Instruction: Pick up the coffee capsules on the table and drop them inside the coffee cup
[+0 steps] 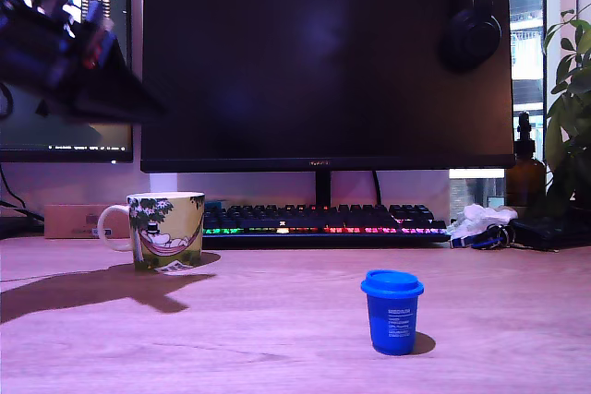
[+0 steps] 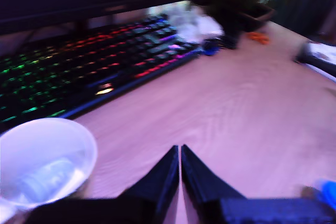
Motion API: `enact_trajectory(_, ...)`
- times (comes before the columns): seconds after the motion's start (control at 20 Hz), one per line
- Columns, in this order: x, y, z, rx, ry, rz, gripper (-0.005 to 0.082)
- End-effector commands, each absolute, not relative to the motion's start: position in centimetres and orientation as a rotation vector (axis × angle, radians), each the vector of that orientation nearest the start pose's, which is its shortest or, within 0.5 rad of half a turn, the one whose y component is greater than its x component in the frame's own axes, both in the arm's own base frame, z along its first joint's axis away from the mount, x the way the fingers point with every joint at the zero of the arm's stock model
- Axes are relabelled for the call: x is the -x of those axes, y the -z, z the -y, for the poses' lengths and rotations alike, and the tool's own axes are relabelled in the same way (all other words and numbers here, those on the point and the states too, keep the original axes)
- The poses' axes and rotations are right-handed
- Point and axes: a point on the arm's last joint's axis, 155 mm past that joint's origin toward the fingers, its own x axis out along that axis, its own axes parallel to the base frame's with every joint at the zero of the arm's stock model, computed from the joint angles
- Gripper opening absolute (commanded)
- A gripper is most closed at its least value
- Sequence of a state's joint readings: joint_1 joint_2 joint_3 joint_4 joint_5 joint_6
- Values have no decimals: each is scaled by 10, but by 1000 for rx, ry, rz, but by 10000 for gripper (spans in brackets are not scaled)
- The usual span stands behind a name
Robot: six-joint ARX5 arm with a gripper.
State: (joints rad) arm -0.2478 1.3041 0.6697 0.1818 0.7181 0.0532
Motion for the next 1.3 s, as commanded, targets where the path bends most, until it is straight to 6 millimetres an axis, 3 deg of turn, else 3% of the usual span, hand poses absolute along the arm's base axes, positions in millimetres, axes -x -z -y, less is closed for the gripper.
enact_trajectory(0.0, -317, -174, 209, 78, 1020, -424, -24)
enact_trajectory(0.15, -302, -179, 207, 131, 1119, -424, -24)
enact_trajectory(0.4, -293, -183, 203, 136, 1120, -417, -24)
enact_trajectory(0.75, -258, -170, 197, 133, 1117, -406, -24)
enact_trajectory(1.25, -225, -157, 237, 107, 1195, -418, -24)
